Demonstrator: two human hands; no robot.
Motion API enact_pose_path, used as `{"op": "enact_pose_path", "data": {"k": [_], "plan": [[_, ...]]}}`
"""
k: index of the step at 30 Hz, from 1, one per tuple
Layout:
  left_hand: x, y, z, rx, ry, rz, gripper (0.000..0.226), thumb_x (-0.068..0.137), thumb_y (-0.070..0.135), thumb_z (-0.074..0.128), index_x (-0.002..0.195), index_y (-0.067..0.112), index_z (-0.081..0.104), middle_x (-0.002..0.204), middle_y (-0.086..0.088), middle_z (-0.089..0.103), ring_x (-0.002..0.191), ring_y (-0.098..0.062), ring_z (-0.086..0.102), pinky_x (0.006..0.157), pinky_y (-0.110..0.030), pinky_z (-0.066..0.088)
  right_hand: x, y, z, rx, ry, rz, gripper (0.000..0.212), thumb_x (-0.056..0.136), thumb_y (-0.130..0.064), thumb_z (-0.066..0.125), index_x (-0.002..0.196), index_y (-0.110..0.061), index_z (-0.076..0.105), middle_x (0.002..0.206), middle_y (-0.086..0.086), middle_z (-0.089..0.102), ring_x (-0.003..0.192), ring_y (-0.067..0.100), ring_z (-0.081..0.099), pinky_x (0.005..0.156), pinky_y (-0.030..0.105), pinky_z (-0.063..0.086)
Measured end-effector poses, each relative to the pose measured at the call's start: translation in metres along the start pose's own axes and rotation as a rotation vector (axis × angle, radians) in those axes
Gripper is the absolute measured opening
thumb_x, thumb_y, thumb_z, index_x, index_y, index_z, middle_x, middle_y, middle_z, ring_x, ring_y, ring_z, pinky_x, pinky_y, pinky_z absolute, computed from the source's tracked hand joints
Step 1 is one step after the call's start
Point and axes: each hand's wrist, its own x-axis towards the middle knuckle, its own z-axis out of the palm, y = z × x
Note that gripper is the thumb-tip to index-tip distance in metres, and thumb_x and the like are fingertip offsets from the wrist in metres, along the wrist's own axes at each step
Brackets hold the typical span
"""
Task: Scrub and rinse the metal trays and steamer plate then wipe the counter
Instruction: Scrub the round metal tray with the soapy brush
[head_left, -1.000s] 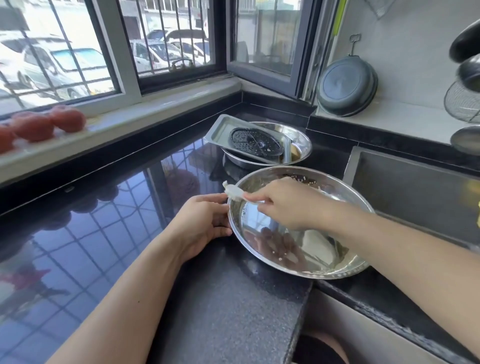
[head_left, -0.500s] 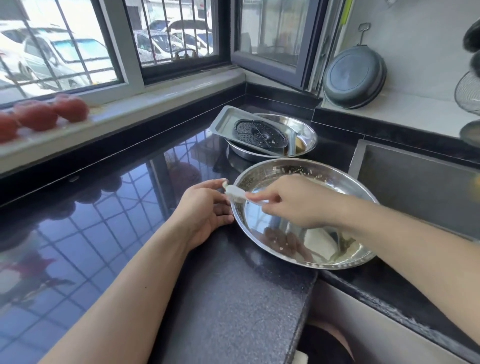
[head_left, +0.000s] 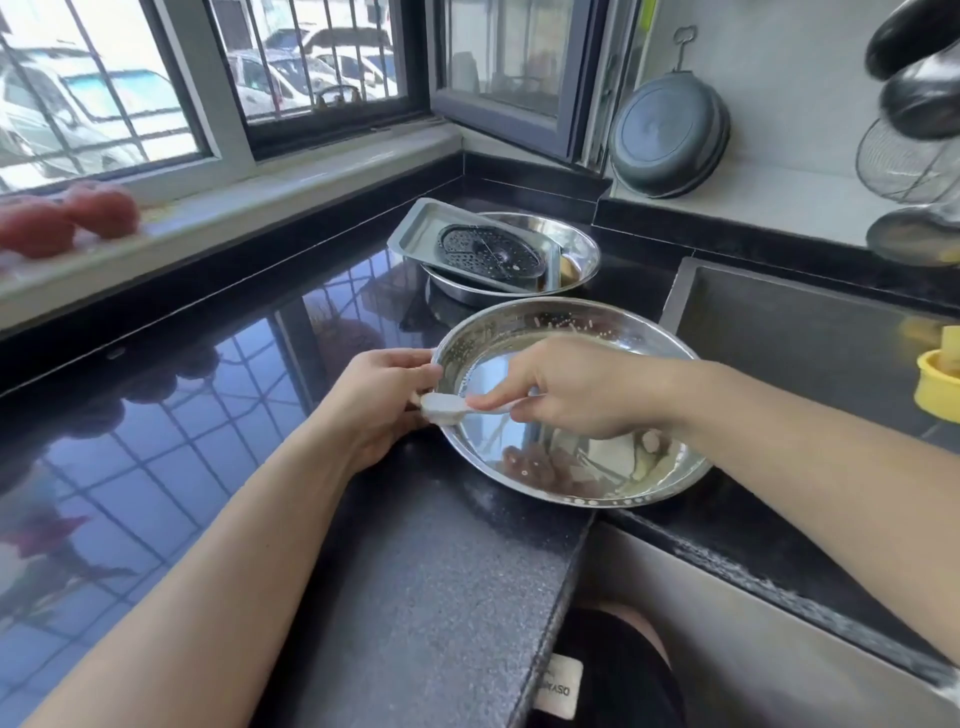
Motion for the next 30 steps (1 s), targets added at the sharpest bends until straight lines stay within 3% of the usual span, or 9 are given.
{"op": "enact_pose_path", "data": {"k": [2, 5, 8, 14, 19, 21, 23, 27, 30], "plan": [[0.000, 0.000, 0.001, 0.010, 0.014, 0.014, 0.022, 0.100, -0.005, 0.056, 0.100, 0.004, 0.076, 0.079, -0.014, 0.070, 0.056, -0.017, 0.057, 0.047, -0.024, 0.052, -0.019, 0.002, -0.002, 0.011, -0.091, -0.018, 0.039, 0.099, -0.022, 0.063, 0.127, -0.049, 0.065, 0.087, -0.006, 0.066, 0.086, 0.017, 0.060, 0.086, 0.034, 0.049], [0.002, -0.002, 0.003, 0.053, 0.052, 0.026, 0.020, 0.100, -0.003, 0.058, 0.106, 0.004, 0.076, 0.082, -0.014, 0.065, 0.058, -0.015, 0.049, 0.044, -0.019, 0.046, -0.066, 0.012, -0.014, 0.084, -0.247, -0.014, 0.038, 0.098, -0.018, 0.066, 0.124, -0.046, 0.068, 0.090, -0.021, 0.064, 0.089, 0.002, 0.060, 0.085, 0.017, 0.044], [0.002, -0.002, 0.004, 0.074, 0.071, 0.040, 0.020, 0.100, -0.003, 0.058, 0.109, 0.003, 0.076, 0.083, -0.014, 0.064, 0.057, -0.014, 0.048, 0.043, -0.019, 0.045, -0.073, 0.011, -0.021, 0.122, -0.251, -0.006, 0.039, 0.096, -0.020, 0.068, 0.117, -0.053, 0.070, 0.093, -0.018, 0.064, 0.093, 0.003, 0.061, 0.087, 0.017, 0.045], [-0.003, -0.001, 0.005, 0.071, 0.056, 0.039, 0.021, 0.100, -0.005, 0.057, 0.101, 0.004, 0.076, 0.072, -0.010, 0.069, 0.052, -0.017, 0.051, 0.041, -0.022, 0.044, -0.014, 0.003, 0.000, 0.091, -0.040, 0.014, 0.037, 0.097, -0.021, 0.066, 0.117, -0.052, 0.069, 0.086, -0.006, 0.067, 0.087, 0.021, 0.063, 0.090, 0.045, 0.051], [-0.001, -0.003, 0.006, 0.091, 0.111, 0.050, 0.018, 0.098, -0.004, 0.061, 0.101, 0.004, 0.076, 0.076, -0.011, 0.065, 0.055, -0.015, 0.048, 0.042, -0.020, 0.044, -0.076, 0.016, -0.011, 0.184, -0.221, -0.035, 0.041, 0.098, -0.015, 0.067, 0.116, -0.051, 0.070, 0.091, -0.018, 0.066, 0.091, 0.003, 0.062, 0.087, 0.018, 0.047], [0.000, -0.003, 0.008, 0.110, 0.138, 0.060, 0.017, 0.097, -0.004, 0.062, 0.101, 0.005, 0.076, 0.077, -0.011, 0.064, 0.056, -0.015, 0.047, 0.042, -0.020, 0.043, -0.102, 0.028, -0.021, 0.196, -0.265, -0.001, 0.044, 0.097, -0.017, 0.068, 0.111, -0.058, 0.070, 0.091, -0.020, 0.064, 0.092, 0.003, 0.061, 0.088, 0.014, 0.044], [0.000, -0.005, 0.009, 0.149, 0.163, 0.087, 0.020, 0.097, -0.004, 0.062, 0.100, 0.007, 0.078, 0.075, -0.010, 0.066, 0.058, -0.017, 0.047, 0.043, -0.021, 0.042, -0.117, 0.043, -0.030, 0.227, -0.245, 0.049, 0.042, 0.095, -0.013, 0.070, 0.114, -0.051, 0.073, 0.090, -0.022, 0.065, 0.091, 0.003, 0.061, 0.087, 0.013, 0.042], [-0.002, -0.010, 0.014, 0.418, 0.245, 0.223, 0.030, 0.095, 0.009, 0.059, 0.092, 0.029, 0.080, 0.076, -0.013, 0.075, 0.059, -0.035, 0.056, 0.057, -0.037, 0.055, -0.126, 0.051, -0.038, 0.302, -0.187, 0.094, 0.037, 0.094, -0.016, 0.071, 0.114, -0.047, 0.074, 0.085, -0.014, 0.065, 0.082, 0.007, 0.058, 0.082, 0.020, 0.043], [-0.004, -0.012, 0.018, 0.612, 0.295, 0.291, 0.031, 0.090, 0.017, 0.056, 0.093, 0.039, 0.078, 0.089, -0.009, 0.077, 0.075, -0.031, 0.069, 0.078, -0.043, 0.060, -0.120, 0.038, -0.029, 0.311, -0.217, 0.056, 0.036, 0.094, -0.020, 0.070, 0.117, -0.048, 0.073, 0.089, -0.010, 0.065, 0.087, 0.013, 0.060, 0.088, 0.028, 0.046]]}}
